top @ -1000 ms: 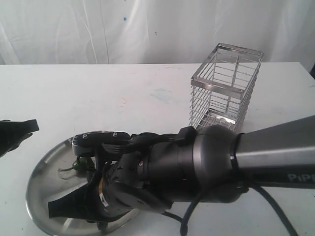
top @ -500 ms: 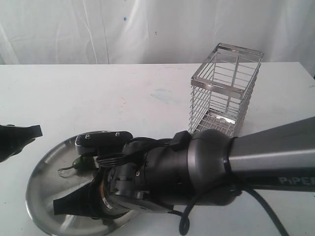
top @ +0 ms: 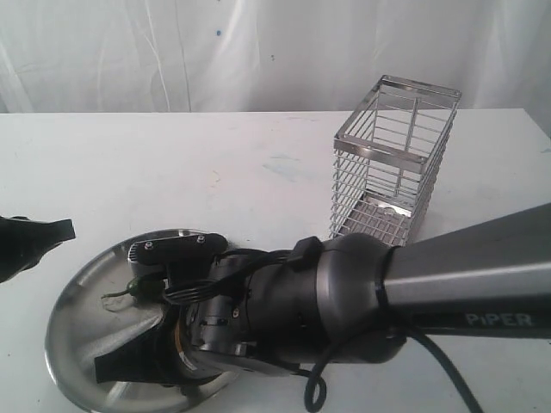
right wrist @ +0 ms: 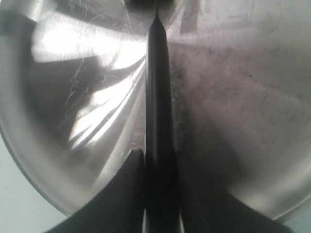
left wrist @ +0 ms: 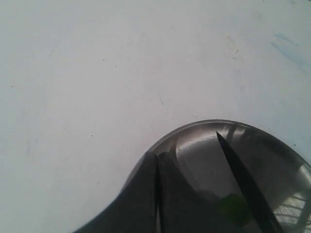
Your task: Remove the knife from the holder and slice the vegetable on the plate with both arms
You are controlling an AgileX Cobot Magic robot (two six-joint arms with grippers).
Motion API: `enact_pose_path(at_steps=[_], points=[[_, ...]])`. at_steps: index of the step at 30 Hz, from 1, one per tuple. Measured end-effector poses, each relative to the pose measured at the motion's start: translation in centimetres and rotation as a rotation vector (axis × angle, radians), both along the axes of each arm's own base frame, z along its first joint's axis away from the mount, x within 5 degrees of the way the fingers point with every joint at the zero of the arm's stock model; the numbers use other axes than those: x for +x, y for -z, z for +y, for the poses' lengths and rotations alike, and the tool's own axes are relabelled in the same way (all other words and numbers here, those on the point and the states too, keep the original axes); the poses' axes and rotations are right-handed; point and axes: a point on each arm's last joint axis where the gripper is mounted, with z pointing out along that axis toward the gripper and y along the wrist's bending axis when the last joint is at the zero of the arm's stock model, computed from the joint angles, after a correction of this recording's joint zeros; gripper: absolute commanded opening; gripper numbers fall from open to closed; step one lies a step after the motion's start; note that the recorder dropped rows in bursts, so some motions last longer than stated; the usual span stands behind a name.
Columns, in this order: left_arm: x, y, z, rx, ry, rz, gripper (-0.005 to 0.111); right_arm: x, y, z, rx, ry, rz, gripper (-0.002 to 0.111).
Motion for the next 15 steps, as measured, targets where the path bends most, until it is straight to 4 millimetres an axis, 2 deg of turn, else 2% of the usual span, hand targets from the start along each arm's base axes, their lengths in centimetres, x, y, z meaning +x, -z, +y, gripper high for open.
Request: enact_pose_path(at_steps=[15], points=[[0.00, 0.00, 0.00, 0.006, 0.004, -0.001, 0.000, 0.01, 0.21, 0.13, 0.007, -0.001, 0.003, 0.000]])
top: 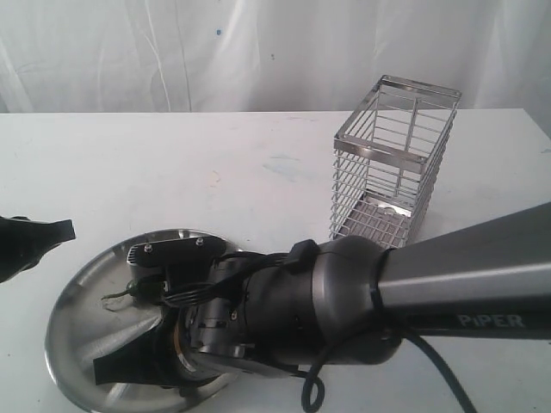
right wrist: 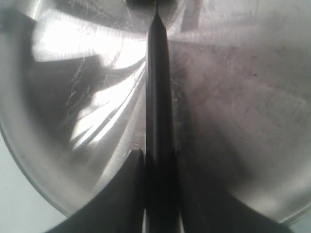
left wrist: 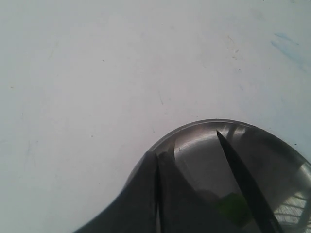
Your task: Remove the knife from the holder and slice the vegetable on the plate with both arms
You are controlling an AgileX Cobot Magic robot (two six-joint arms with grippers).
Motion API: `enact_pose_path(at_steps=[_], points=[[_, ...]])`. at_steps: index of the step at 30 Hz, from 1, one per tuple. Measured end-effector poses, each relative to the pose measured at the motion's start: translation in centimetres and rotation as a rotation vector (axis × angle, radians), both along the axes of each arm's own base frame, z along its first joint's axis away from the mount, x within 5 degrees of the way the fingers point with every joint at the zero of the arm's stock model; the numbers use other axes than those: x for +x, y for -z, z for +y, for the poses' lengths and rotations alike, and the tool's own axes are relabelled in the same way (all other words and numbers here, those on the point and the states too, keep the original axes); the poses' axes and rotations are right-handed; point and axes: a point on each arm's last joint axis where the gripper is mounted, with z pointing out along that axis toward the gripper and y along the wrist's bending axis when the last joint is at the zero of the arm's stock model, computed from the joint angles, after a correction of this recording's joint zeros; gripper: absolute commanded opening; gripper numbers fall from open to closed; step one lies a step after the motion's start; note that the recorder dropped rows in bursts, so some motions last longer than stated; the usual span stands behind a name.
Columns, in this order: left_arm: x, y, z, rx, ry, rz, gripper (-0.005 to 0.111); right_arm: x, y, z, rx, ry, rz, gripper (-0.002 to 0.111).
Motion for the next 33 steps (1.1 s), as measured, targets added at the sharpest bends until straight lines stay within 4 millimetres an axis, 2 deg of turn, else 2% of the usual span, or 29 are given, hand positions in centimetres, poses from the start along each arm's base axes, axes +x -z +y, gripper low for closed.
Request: enact_pose_path(at_steps=[8, 14, 20, 33], points=[[0.0, 0.0, 0.0, 0.010, 0.007, -0.002, 0.000, 0.1, -0.1, 0.0, -0.005, -0.013, -0.017, 0.000], [0.0, 0.0, 0.0, 0.014, 0.009, -0.003, 0.000, 0.6, -1.0, 0.4, -0.041, -0.016, -0.074, 0.000], [0.0, 0.0, 0.0, 0.015, 0.010, -0.003, 0.000, -0.1, -1.0, 0.6, -0.057, -0.029, -0.082, 0.000], [0.1, -0.2, -0.2, -0.005, 0.017, -0.030, 0.000, -0.1, -1.0, 0.6, -0.053, -0.020, -0.078, 0.000]])
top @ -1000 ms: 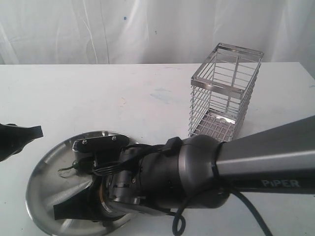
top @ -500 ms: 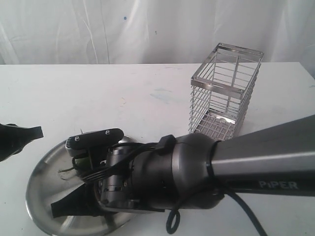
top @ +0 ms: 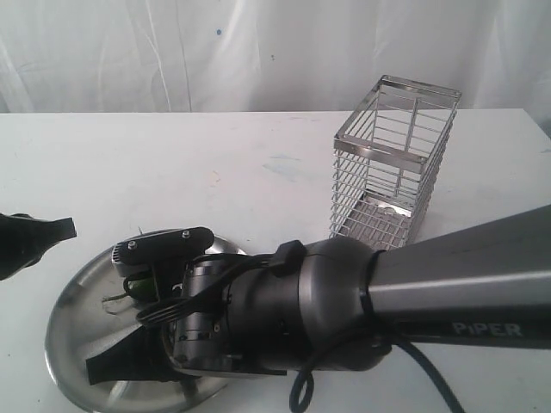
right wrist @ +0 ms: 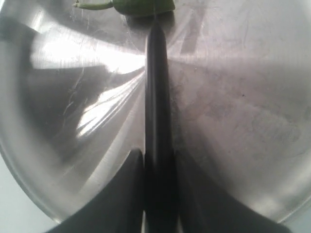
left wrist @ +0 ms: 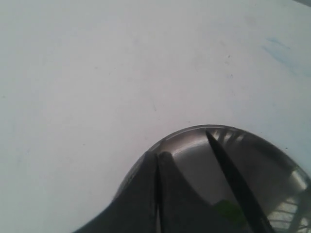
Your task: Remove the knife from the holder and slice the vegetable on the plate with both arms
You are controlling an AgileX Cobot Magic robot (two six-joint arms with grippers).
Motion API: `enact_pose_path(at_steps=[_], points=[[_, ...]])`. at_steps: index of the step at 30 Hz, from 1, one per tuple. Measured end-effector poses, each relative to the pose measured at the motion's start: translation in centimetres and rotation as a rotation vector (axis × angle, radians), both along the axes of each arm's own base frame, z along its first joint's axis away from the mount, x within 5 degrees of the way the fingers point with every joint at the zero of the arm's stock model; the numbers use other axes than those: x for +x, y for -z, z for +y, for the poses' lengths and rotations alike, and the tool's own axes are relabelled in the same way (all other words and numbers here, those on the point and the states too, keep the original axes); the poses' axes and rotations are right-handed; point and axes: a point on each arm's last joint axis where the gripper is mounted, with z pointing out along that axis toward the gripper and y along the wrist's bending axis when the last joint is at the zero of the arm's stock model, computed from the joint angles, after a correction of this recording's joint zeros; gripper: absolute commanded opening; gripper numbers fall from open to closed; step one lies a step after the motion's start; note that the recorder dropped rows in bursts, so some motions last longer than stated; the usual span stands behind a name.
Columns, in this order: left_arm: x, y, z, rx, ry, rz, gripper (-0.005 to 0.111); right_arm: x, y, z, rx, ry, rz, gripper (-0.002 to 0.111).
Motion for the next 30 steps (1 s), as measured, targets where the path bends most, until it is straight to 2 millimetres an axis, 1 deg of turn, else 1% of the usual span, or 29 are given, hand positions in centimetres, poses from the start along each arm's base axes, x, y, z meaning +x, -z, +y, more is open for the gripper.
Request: enact_pose_path(at_steps=[5, 9, 12, 15, 21, 24, 26, 30], points=[[0.7, 0.3, -0.5, -0.061, 0.038, -0.058, 0.000, 0.0, 0.1, 0.1, 0.004, -0.003, 0.001, 0.000], [1.7, 1.0, -0.6, -0.084, 0.036, -0.039, 0.000, 0.0, 0.8, 0.1, -0.011, 0.000, 0.011, 0.000], [2.4, 1.1, -0.7, -0.096, 0.043, -0.034, 0.000, 0.0, 1.0, 0.2, -0.012, 0.006, 0.015, 0.000], [3.0, 0.9, -1.0, -0.088, 0.091, -0.050, 0.000, 0.0, 1.0, 0.2, -0.012, 0.006, 0.015, 0.000], [3.3, 1.0, -1.3, -0.077, 0.139, -0.061, 0.000, 0.0, 1.0, 0.2, -0.012, 0.006, 0.015, 0.000], [3.4, 1.6, -1.3, -0.079, 0.141, -0.039, 0.000, 0.0, 1.0, 0.2, -0.012, 0.006, 0.015, 0.000], [3.6, 2.4, -1.3, -0.078, 0.145, -0.008, 0.000, 0.0, 1.0, 0.2, -0.012, 0.006, 0.015, 0.000], [4.7, 3.2, -1.4, -0.110, 0.148, 0.010, 0.000, 0.0, 1.0, 0.2, -0.012, 0.007, 0.015, 0.000]])
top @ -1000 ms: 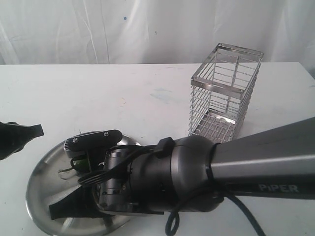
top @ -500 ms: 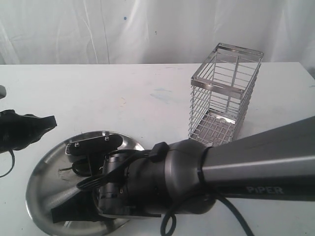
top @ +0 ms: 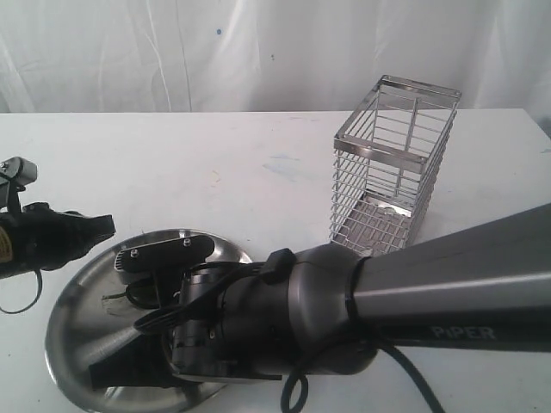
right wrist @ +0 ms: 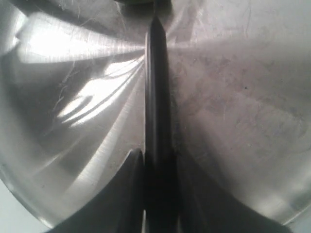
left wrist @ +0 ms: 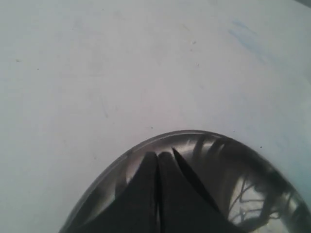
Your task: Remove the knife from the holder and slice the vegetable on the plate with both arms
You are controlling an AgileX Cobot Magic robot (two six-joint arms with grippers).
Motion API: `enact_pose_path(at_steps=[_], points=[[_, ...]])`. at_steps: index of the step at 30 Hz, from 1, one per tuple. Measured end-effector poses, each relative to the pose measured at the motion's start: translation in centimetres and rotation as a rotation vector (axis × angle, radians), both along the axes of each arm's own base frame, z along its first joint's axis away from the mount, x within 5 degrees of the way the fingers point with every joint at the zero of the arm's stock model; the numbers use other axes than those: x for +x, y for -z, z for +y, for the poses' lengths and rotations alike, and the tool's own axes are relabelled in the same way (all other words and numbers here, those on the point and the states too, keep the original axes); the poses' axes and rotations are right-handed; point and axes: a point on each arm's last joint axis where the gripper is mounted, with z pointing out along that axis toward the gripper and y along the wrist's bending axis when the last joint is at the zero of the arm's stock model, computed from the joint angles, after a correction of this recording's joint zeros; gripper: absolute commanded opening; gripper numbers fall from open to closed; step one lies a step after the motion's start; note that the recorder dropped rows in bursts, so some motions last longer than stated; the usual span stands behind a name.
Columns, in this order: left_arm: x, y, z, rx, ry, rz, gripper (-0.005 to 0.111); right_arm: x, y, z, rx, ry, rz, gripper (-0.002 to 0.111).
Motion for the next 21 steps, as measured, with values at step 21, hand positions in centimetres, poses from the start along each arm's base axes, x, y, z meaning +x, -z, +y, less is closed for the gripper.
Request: enact_pose_path(at_steps=[21], points=[[4.3, 1.5, -5.3, 0.056, 0.218, 0.047, 0.000, 0.0, 0.0, 0.0, 0.000, 0.000, 0.000, 0.000]])
